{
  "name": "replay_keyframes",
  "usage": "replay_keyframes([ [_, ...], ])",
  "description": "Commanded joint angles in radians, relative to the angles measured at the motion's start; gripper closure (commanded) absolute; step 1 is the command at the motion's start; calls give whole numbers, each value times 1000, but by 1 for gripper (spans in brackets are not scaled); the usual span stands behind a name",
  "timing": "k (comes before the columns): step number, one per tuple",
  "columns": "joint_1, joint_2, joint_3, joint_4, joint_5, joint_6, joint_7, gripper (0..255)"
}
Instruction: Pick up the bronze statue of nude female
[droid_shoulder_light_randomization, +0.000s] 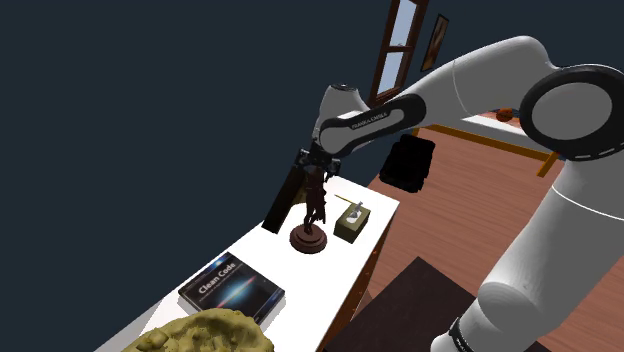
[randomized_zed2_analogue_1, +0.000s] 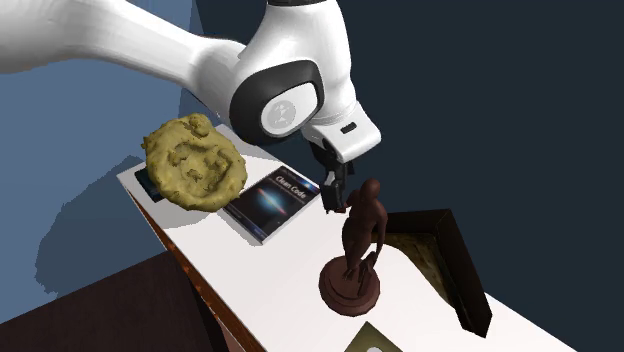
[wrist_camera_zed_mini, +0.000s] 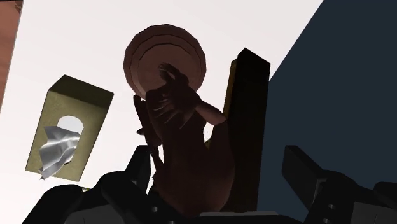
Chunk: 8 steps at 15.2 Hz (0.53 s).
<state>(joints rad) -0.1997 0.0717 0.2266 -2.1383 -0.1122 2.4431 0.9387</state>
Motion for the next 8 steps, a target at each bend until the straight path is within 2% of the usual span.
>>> replay_keyframes([
  [1, -1, 21, -3, -5, -10, 26, 14, 0],
  [6, 2, 64, -8, -32, -36, 94, 35, 0],
  [8, 2, 64, -9, -32, -36, 94, 35, 0],
])
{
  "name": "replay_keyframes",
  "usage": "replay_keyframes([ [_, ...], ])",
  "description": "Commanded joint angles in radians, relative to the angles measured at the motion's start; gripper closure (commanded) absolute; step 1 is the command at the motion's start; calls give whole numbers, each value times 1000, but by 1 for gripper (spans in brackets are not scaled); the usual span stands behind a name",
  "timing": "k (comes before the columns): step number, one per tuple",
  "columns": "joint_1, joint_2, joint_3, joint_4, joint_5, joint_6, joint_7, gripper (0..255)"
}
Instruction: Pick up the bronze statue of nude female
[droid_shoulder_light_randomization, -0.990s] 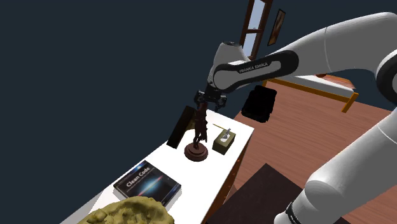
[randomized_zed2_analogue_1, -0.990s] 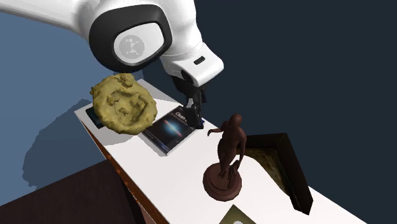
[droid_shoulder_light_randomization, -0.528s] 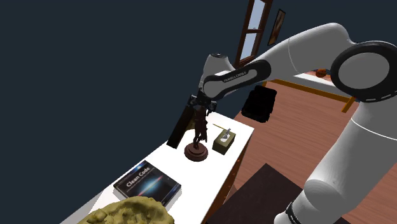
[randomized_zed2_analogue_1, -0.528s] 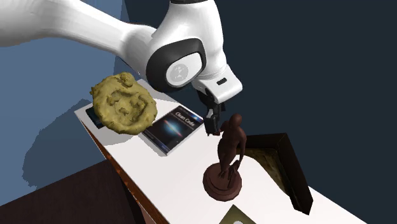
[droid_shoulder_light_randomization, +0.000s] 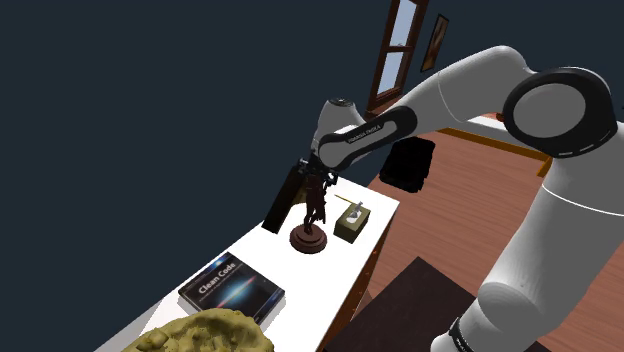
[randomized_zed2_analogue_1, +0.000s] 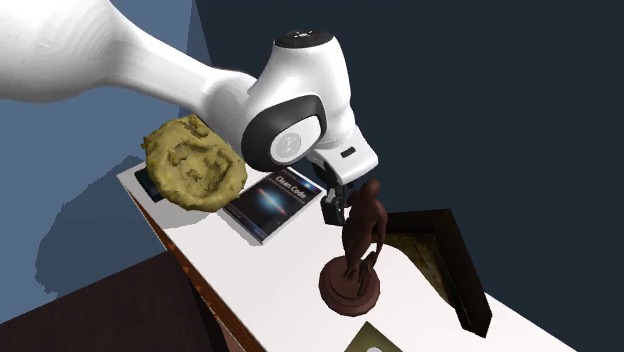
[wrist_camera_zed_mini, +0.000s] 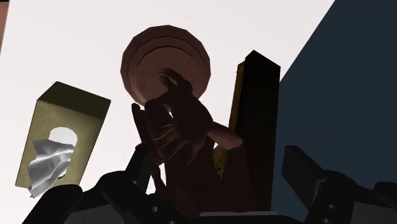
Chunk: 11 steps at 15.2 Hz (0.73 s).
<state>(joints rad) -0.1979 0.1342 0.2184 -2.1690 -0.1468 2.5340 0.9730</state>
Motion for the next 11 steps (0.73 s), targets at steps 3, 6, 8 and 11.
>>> replay_keyframes([
  [3, 0, 2, 0, -1, -1, 3, 1, 255],
  [6, 0, 2, 0, -1, -1, 3, 1, 255],
  [8, 0, 2, 0, 0, -1, 3, 1, 255],
  [11, -1, -6, 1, 3, 4, -9, -3, 255],
])
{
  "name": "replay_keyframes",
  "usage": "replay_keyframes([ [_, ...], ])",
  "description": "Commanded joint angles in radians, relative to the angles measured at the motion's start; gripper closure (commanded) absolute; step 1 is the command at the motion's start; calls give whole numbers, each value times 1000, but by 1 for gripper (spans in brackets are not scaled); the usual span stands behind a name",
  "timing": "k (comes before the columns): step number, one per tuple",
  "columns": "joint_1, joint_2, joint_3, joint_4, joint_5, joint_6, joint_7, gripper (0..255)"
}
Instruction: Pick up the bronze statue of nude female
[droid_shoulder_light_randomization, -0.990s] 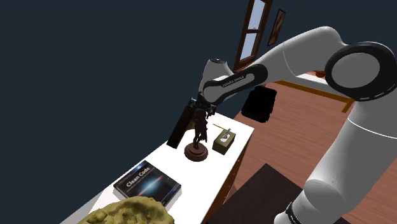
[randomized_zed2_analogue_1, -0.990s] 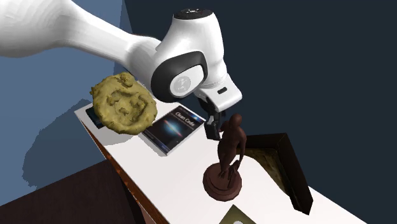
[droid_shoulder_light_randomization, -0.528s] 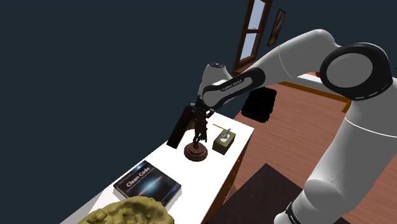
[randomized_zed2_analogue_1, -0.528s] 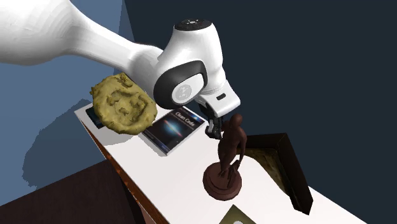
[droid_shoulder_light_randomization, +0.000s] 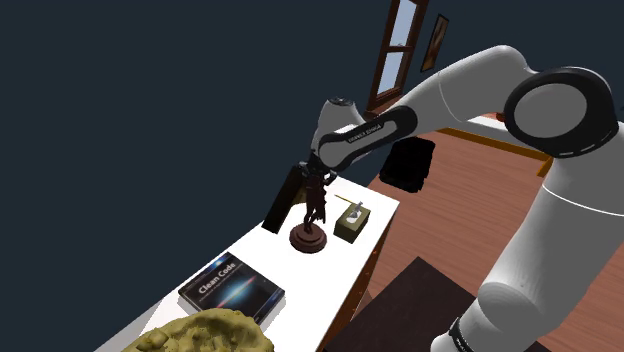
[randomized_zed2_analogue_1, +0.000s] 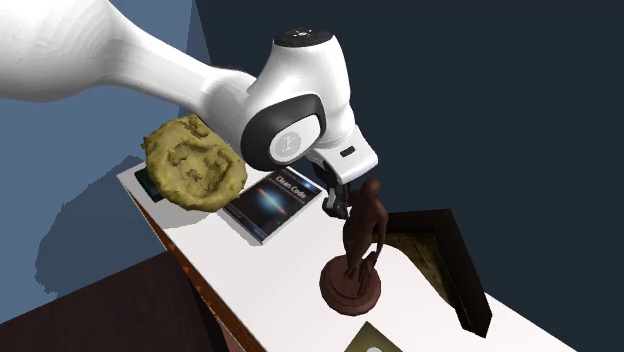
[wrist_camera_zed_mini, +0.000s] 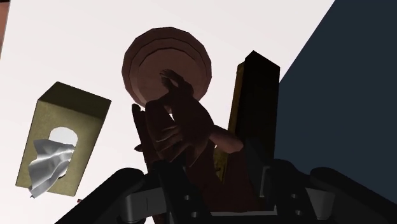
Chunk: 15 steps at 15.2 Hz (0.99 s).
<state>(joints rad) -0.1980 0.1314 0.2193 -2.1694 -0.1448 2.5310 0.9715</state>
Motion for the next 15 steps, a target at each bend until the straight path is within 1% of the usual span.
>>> replay_keyframes([
  [1, -1, -12, 1, 8, 7, -18, -6, 255],
  [14, -5, -99, 7, 89, 55, -181, -46, 255],
  [15, -5, -100, 7, 89, 56, -183, -47, 255],
])
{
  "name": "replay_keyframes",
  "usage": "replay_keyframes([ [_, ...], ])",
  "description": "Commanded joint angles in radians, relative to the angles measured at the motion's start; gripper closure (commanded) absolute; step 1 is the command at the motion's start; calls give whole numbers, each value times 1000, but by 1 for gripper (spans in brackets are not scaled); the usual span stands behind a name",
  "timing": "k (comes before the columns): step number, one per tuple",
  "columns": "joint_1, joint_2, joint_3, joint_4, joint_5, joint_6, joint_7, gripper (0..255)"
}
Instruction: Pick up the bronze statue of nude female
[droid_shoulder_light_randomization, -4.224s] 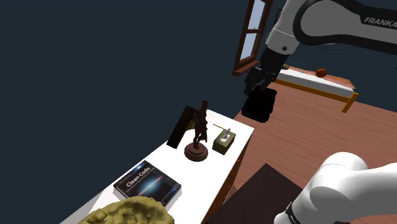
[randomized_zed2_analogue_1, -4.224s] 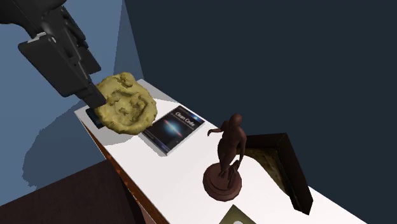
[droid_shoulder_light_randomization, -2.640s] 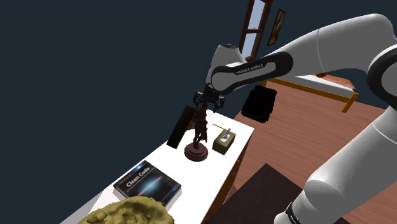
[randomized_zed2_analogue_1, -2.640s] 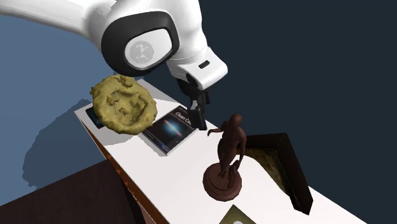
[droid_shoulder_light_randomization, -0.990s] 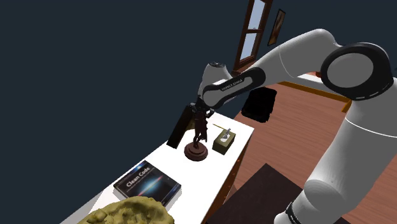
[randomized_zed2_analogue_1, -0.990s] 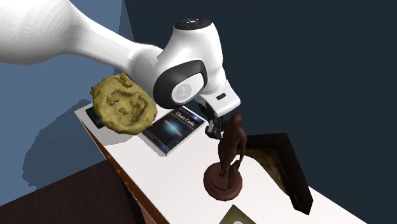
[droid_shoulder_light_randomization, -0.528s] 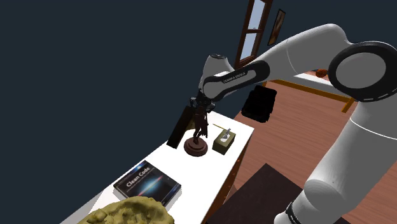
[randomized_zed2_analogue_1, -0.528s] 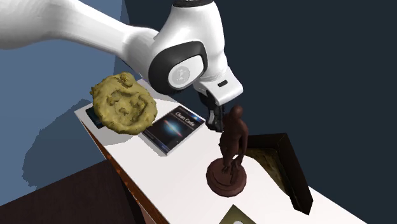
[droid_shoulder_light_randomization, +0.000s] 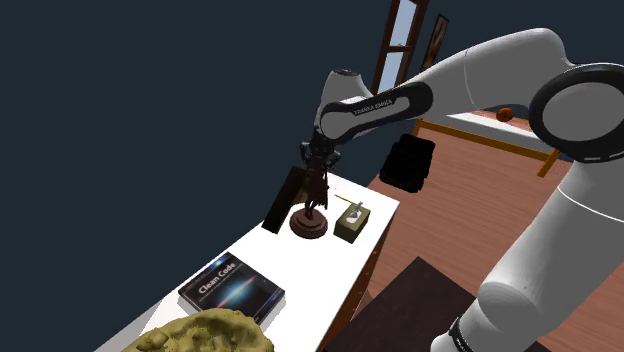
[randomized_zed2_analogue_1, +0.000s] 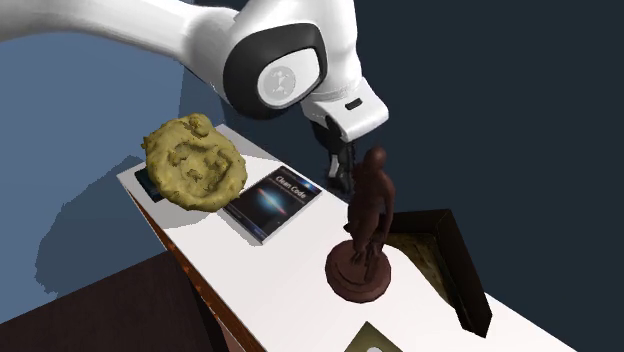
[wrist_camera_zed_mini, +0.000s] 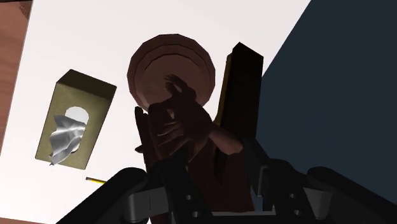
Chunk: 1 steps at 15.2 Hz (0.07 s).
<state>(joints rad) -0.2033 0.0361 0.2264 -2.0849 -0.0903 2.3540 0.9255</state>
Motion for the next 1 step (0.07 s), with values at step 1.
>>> replay_keyframes([
  [1, 0, -4, 0, 5, 1, -6, -1, 255],
])
